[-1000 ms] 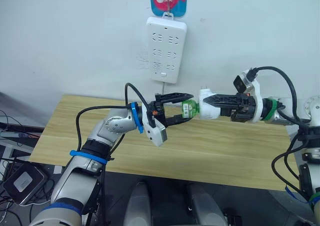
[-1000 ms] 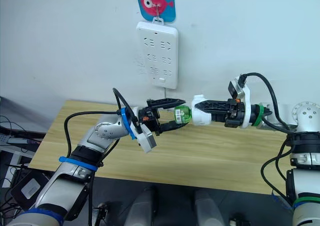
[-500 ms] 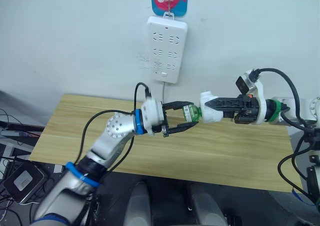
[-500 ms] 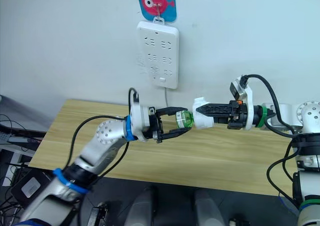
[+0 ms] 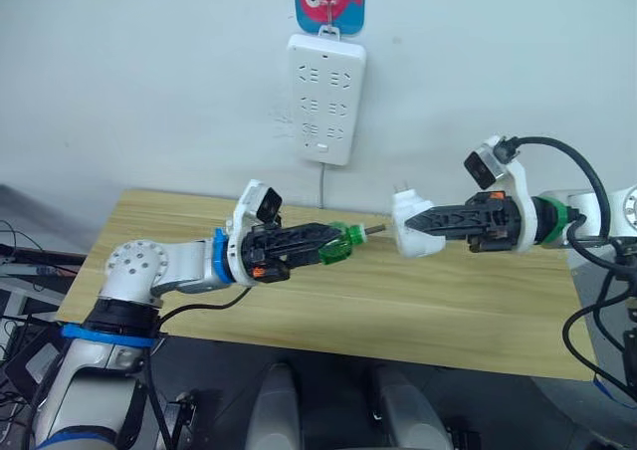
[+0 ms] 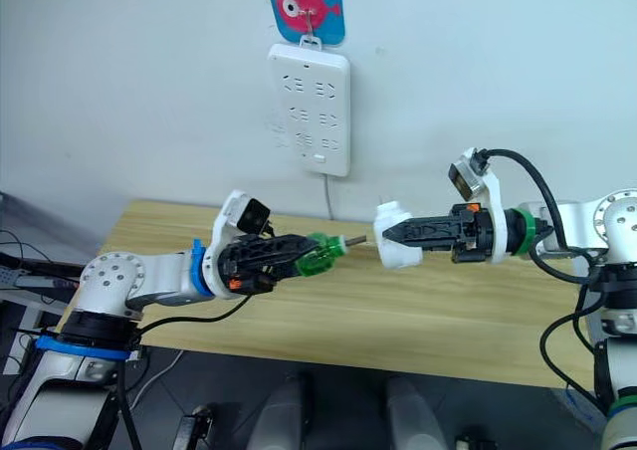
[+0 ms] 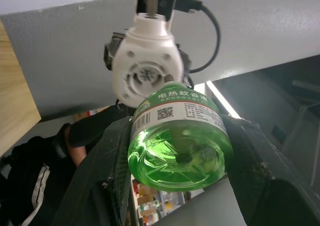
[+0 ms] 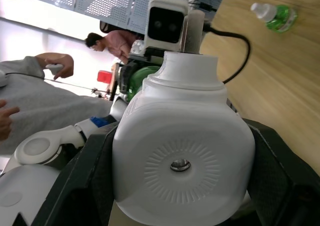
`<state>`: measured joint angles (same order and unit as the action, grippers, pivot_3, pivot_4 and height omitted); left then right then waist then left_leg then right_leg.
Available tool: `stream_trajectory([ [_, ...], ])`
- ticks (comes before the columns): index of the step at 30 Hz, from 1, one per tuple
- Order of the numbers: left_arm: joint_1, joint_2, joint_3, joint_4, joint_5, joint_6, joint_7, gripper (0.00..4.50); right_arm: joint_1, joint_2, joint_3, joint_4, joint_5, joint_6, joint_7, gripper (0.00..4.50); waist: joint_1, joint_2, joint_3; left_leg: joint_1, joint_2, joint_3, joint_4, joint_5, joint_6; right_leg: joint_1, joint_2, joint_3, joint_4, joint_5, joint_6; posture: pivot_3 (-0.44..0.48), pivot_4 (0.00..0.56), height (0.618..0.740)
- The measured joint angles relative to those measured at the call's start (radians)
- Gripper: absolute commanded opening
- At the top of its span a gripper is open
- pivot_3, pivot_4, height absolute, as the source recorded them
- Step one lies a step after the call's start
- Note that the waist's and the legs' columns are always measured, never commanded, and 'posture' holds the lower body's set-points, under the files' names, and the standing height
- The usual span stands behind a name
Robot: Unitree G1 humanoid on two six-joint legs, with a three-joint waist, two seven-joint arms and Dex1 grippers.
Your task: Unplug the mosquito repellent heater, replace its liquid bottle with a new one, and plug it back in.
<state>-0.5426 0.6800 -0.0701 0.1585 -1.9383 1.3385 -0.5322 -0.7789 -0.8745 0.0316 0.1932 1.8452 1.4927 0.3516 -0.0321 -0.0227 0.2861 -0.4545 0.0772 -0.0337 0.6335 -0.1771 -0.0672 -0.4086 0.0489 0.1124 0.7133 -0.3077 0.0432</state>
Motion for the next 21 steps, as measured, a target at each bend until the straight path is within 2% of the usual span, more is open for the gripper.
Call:
stream_trajectory([
  [4,0.032,0.002,0.024,-0.012,-0.008,0.016,0.025,2.26,0.001,-0.015,-0.011,0.047,-0.039,-0.002,-0.001,3.04,0.001,0.0,0.0,0.0,0.0,0.0,0.0,0.0,0.0,0.0,0.0,0.0,0.0,0.0,0.0,0.014,0.274,0.74],
  [8,0.104,0.052,0.05,-0.049,-0.008,0.024,0.043,2.26,0.005,-0.072,-0.054,0.138,-0.177,-0.006,0.013,3.04,0.001,0.0,0.0,0.0,0.0,0.002,-0.001,0.0,0.0,-0.001,-0.001,0.002,-0.001,0.0,0.0,0.018,0.281,0.74],
  [10,0.141,0.069,0.069,-0.075,-0.008,0.022,0.045,2.26,0.038,-0.116,-0.041,0.124,-0.316,-0.031,0.044,3.04,0.002,0.0,0.0,0.0,0.0,0.002,-0.002,0.0,0.0,-0.001,-0.001,0.002,-0.001,0.0,0.0,0.019,0.282,0.74],
  [13,0.179,0.081,0.078,-0.12,-0.008,0.005,0.062,2.26,0.123,-0.169,0.076,0.073,-0.617,-0.13,0.053,3.04,0.005,0.0,0.0,0.0,0.0,0.002,-0.002,0.0,0.0,-0.002,-0.001,0.002,-0.002,-0.001,-0.001,0.031,0.287,0.74],
  [17,0.191,0.077,0.078,-0.166,-0.009,-0.032,0.097,2.26,0.224,-0.162,0.179,0.088,-0.923,-0.255,0.039,3.04,0.005,0.001,0.001,0.001,-0.001,0.008,-0.003,0.0,0.0,-0.003,-0.001,0.007,-0.001,-0.001,0.0,0.034,0.287,0.74],
  [21,0.189,0.059,0.078,-0.165,-0.009,-0.061,0.125,2.26,0.243,-0.106,0.18,0.104,-1.078,-0.291,0.015,3.04,-0.005,0.001,0.001,0.003,0.0,0.01,-0.003,0.0,0.0,-0.003,-0.001,0.01,-0.001,-0.001,0.0,0.041,0.29,0.74],
])
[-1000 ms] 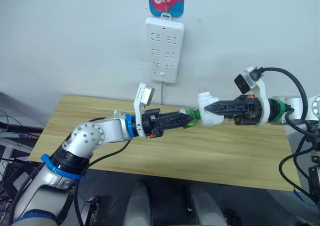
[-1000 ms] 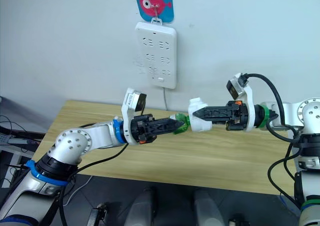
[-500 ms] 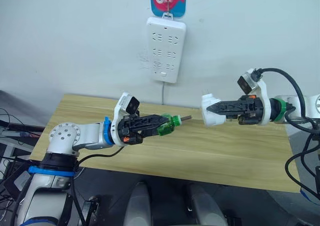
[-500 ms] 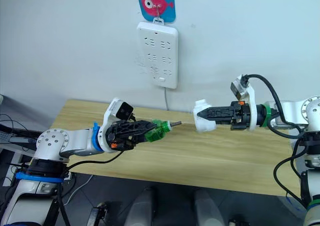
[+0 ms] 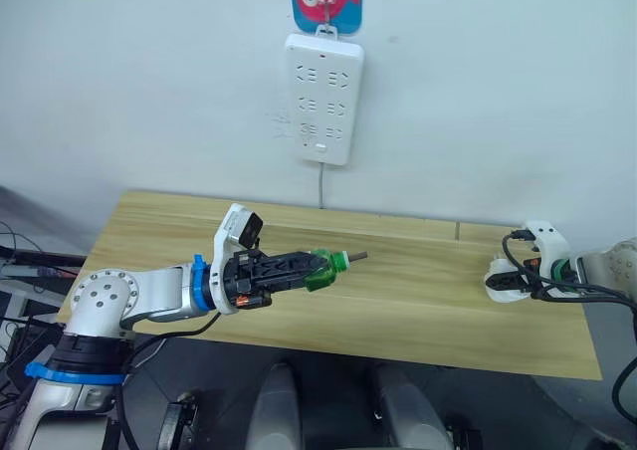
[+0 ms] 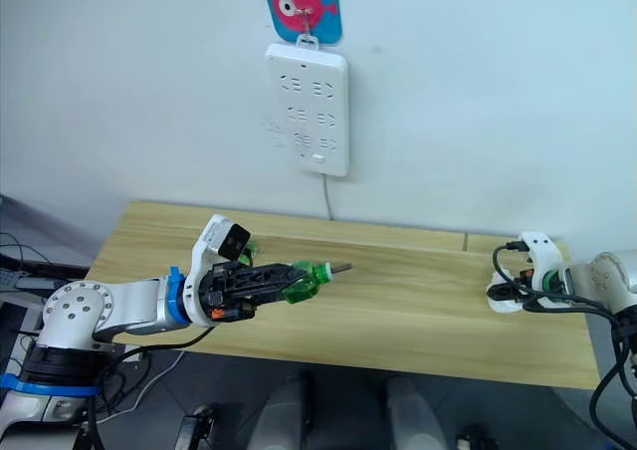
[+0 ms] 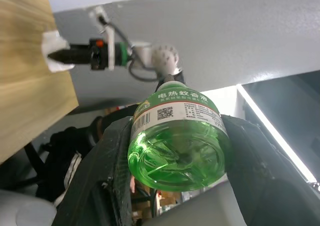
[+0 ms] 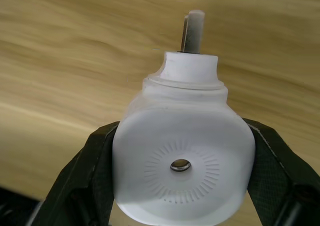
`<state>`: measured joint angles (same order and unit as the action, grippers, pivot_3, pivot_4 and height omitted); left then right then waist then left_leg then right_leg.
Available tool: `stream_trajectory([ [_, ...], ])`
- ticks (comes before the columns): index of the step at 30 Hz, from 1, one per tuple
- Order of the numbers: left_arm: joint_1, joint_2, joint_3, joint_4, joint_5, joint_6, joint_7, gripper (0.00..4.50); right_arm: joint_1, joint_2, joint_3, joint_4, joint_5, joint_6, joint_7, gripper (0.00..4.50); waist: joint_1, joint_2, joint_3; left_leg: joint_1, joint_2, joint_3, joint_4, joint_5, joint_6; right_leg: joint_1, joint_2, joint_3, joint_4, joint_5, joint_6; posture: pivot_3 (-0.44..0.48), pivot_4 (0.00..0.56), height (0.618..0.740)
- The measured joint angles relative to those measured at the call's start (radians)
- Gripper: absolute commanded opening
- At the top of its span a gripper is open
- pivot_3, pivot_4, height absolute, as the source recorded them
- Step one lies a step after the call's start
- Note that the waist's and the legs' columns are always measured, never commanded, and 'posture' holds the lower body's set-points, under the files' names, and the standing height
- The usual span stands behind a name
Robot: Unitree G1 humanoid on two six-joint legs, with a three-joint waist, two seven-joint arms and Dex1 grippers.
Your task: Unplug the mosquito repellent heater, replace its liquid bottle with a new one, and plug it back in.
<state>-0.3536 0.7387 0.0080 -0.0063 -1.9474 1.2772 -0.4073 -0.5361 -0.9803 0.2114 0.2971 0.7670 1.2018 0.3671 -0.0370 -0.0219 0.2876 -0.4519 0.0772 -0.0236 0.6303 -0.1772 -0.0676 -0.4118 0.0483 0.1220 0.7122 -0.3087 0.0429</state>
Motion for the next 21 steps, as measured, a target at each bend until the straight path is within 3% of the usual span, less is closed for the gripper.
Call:
stream_trajectory([
  [5,0.0,-0.001,0.0,-0.001,0.0,-0.007,0.02,2.26,0.002,0.096,-0.013,0.038,-0.123,-0.017,-0.012,3.04,0.005,0.0,0.0,0.0,0.0,0.0,0.0,0.0,0.0,0.0,0.0,0.0,0.0,0.0,0.0,0.054,0.29,0.74],
  [12,0.02,0.0,0.002,-0.017,0.0,-0.021,0.027,2.26,-0.002,0.137,-0.051,0.101,-0.255,-0.049,0.0,3.04,0.01,0.0,0.001,0.0,-0.001,0.0,0.0,0.0,0.0,0.001,-0.001,0.0,-0.001,0.0,0.001,0.063,0.288,0.74],
  [16,0.042,0.006,0.002,-0.043,0.0,-0.027,0.032,2.26,-0.001,0.154,-0.079,0.099,-0.287,-0.036,0.019,4.35,0.01,0.0,0.001,0.0,-0.001,0.0,0.0,0.0,0.0,0.001,-0.001,0.0,-0.001,0.0,0.001,0.055,0.276,0.74],
  [21,0.045,0.006,0.006,-0.044,0.013,-0.045,0.028,2.26,0.001,0.132,-0.134,-0.003,-0.283,0.048,0.049,4.47,0.01,0.0,0.001,0.0,-0.001,0.0,0.0,0.0,0.0,0.001,-0.001,0.001,-0.001,0.0,0.001,0.04,0.264,0.74],
])
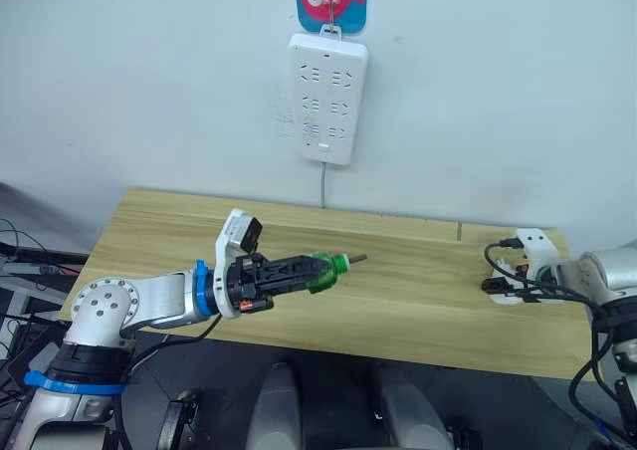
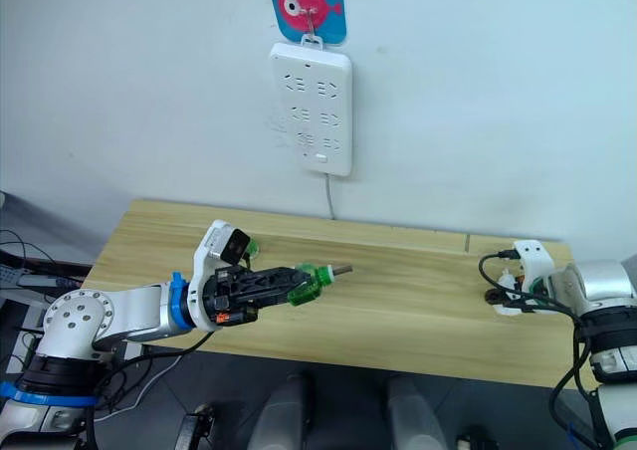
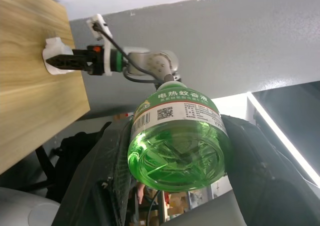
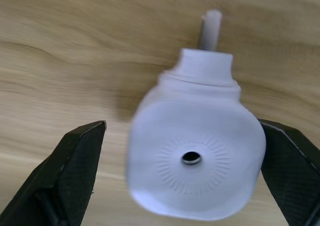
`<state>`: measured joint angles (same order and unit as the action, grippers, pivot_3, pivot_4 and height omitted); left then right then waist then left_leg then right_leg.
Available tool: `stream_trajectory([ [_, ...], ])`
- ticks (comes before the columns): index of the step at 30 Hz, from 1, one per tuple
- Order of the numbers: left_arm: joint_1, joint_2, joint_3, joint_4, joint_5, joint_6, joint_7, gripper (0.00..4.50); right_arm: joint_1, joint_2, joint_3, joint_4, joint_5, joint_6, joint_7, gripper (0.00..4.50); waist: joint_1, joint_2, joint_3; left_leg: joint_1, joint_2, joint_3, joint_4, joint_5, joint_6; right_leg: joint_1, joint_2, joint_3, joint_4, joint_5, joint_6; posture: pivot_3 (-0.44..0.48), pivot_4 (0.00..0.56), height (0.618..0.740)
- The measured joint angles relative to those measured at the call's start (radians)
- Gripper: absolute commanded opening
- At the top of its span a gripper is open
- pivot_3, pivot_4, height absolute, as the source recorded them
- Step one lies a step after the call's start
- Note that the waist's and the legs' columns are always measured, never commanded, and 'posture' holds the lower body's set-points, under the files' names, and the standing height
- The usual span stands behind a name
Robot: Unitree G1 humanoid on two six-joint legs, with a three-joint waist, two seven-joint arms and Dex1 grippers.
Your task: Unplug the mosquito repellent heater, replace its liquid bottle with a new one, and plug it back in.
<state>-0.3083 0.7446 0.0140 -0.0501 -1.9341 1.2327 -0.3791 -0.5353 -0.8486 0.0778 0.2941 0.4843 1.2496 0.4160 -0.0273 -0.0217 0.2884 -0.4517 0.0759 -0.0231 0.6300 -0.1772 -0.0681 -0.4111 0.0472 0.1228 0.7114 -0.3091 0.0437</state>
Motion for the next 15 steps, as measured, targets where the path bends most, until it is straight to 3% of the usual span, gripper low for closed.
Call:
stream_trajectory([
  [2,-0.001,-0.004,0.017,-0.002,0.044,-0.012,-0.014,2.26,-0.001,-0.032,-0.03,-0.056,0.0,0.02,0.012,4.47,0.0,0.0,0.0,0.0,0.0,0.0,0.0,0.0,0.0,0.0,0.0,0.0,0.0,0.0,0.0,0.022,0.255,0.74],
  [5,0.0,-0.027,0.027,-0.125,0.377,-0.189,-0.133,2.26,-0.015,-0.06,-0.168,-0.2,0.038,0.057,0.038,4.47,0.0,0.001,0.0,0.0,0.0,0.001,-0.001,0.001,-0.001,-0.001,0.0,0.0,-0.001,0.0,0.0,0.0,0.248,0.74],
  [8,-0.017,-0.086,-0.022,-0.207,0.689,-0.415,-0.217,2.26,-0.07,0.085,-0.374,-0.333,0.161,0.201,0.039,4.47,-0.006,-0.001,-0.001,0.001,0.001,0.0,-0.003,0.003,-0.005,0.0,0.001,-0.001,-0.002,0.001,-0.001,-0.01,0.236,0.74],
  [10,-0.04,-0.143,-0.093,-0.241,0.928,-0.609,-0.28,2.26,-0.054,0.266,-0.529,-0.422,0.391,0.315,0.027,4.47,-0.002,-0.003,-0.003,0.001,0.002,-0.002,-0.003,0.003,-0.005,0.001,0.001,-0.003,-0.002,0.003,-0.005,-0.01,0.236,0.74],
  [15,-0.066,-0.225,-0.158,-0.244,1.222,-0.834,-0.328,2.26,0.032,0.541,-0.658,-0.522,0.784,0.349,-0.224,4.47,-0.003,-0.002,-0.003,-0.002,-0.001,0.001,-0.003,0.002,-0.005,0.0,-0.001,0.0,-0.005,0.004,-0.003,-0.003,0.224,0.74],
])
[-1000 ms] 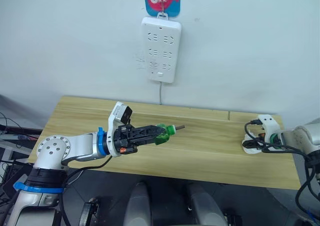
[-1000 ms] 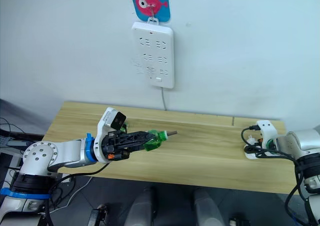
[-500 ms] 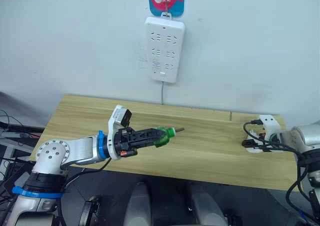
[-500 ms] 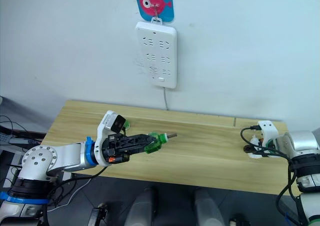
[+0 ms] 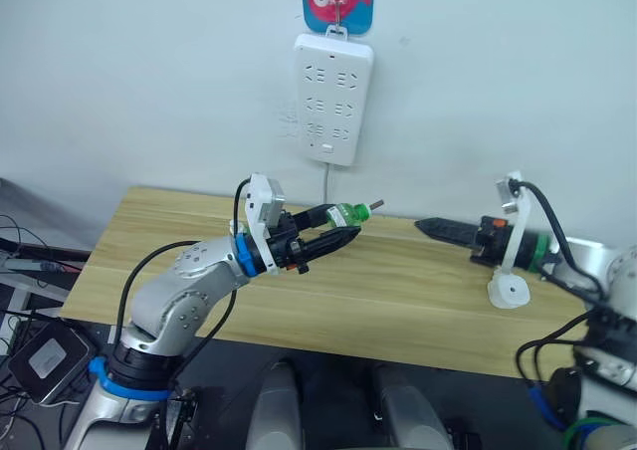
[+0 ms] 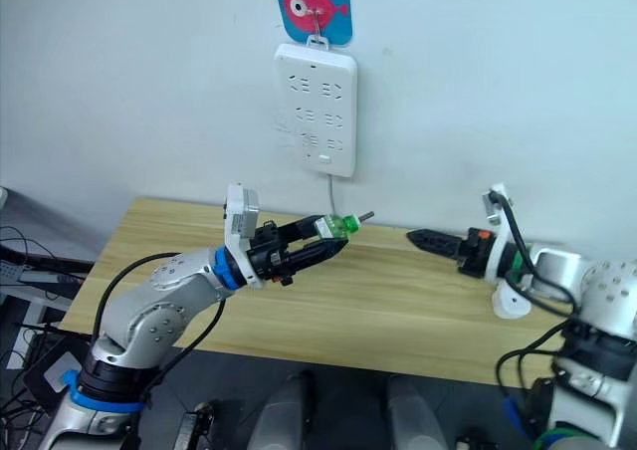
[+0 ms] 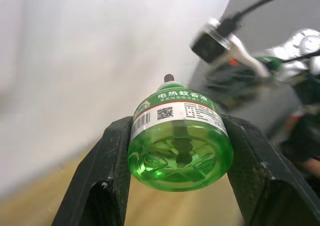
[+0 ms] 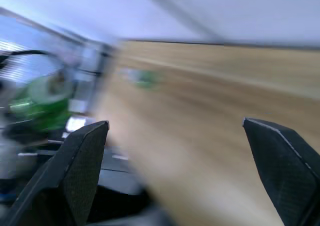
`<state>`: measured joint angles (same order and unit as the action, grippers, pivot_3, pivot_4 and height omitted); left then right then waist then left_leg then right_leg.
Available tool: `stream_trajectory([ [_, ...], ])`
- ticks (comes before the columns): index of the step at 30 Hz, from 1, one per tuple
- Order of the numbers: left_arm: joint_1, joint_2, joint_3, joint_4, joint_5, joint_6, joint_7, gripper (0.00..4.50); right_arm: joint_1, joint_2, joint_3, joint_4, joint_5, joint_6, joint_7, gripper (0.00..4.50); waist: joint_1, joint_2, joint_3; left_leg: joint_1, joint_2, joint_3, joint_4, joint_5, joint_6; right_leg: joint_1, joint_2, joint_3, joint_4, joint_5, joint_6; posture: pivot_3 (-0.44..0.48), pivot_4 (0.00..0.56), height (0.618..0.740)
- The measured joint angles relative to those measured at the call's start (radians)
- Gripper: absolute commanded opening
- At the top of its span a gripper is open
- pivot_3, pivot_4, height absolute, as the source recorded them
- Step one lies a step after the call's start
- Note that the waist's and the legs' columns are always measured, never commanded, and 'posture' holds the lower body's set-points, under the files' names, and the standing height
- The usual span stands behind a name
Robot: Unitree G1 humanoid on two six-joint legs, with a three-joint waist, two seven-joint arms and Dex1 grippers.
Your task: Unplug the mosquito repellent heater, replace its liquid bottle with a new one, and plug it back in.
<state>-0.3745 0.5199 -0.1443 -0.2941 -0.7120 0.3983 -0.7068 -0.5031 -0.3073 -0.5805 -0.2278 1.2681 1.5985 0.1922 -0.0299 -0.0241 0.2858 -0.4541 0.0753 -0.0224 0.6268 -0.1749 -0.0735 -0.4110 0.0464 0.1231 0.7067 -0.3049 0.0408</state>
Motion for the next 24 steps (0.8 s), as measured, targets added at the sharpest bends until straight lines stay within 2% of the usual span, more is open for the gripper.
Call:
stream_trajectory([
  [2,-0.005,-0.029,-0.021,0.0,0.073,-0.044,-0.003,2.26,0.031,0.047,0.04,-0.047,0.201,-0.102,-0.191,4.47,-0.003,0.0,0.0,-0.001,0.0,0.0,0.0,0.0,0.0,0.001,0.0,0.0,-0.003,0.001,0.003,-0.001,0.221,0.74],
  [4,-0.005,-0.057,-0.028,0.0,0.108,-0.06,-0.005,2.26,0.074,0.072,0.142,-0.079,0.409,-0.267,-0.41,4.47,-0.007,0.0,0.0,-0.001,0.0,0.001,0.001,0.0,0.0,0.001,0.0,0.001,-0.005,0.0,0.006,0.0,0.218,0.74],
  [6,-0.005,-0.066,-0.03,-0.005,0.124,-0.06,-0.012,2.26,0.095,0.063,0.237,-0.104,0.541,-0.389,-0.555,4.47,-0.013,0.0,0.0,-0.002,0.0,0.0,0.001,0.0,0.0,0.0,0.0,0.001,-0.005,-0.001,0.008,-0.001,0.216,0.74],
  [11,-0.002,-0.084,-0.028,-0.011,0.14,-0.06,-0.031,2.26,0.117,-0.002,0.355,-0.157,0.667,-0.58,-0.695,4.47,-0.015,-0.001,-0.001,-0.002,0.001,0.0,0.001,0.0,0.0,0.001,0.0,0.0,-0.006,0.0,0.009,0.002,0.215,0.74],
  [14,-0.001,-0.089,-0.028,-0.013,0.149,-0.06,-0.046,2.26,0.134,-0.008,0.407,-0.163,0.678,-0.652,-0.705,3.96,-0.015,-0.001,-0.001,-0.002,0.001,-0.001,0.001,0.0,0.0,0.001,0.001,0.0,-0.006,0.0,0.008,0.002,0.22,0.74],
  [22,0.009,-0.106,-0.025,-0.021,0.167,-0.06,-0.05,2.26,0.136,-0.056,0.447,-0.163,0.679,-0.723,-0.679,1.14,-0.015,-0.001,-0.001,-0.002,0.001,-0.001,0.001,0.0,0.0,0.001,0.001,-0.001,-0.005,0.0,0.008,0.008,0.23,0.74],
  [23,0.009,-0.108,-0.023,-0.022,0.167,-0.061,-0.05,2.26,0.135,-0.056,0.447,-0.163,0.682,-0.732,-0.672,0.87,-0.014,-0.001,-0.001,-0.002,0.001,-0.001,0.001,0.0,0.0,0.001,0.001,0.0,-0.005,0.0,0.008,0.008,0.23,0.74],
  [24,0.008,-0.112,-0.021,-0.022,0.169,-0.062,-0.049,2.26,0.135,-0.055,0.449,-0.163,0.683,-0.738,-0.67,0.82,-0.014,-0.001,-0.001,-0.002,0.001,-0.001,0.001,0.0,0.0,0.001,0.001,-0.001,-0.005,0.001,0.007,0.008,0.23,0.74],
])
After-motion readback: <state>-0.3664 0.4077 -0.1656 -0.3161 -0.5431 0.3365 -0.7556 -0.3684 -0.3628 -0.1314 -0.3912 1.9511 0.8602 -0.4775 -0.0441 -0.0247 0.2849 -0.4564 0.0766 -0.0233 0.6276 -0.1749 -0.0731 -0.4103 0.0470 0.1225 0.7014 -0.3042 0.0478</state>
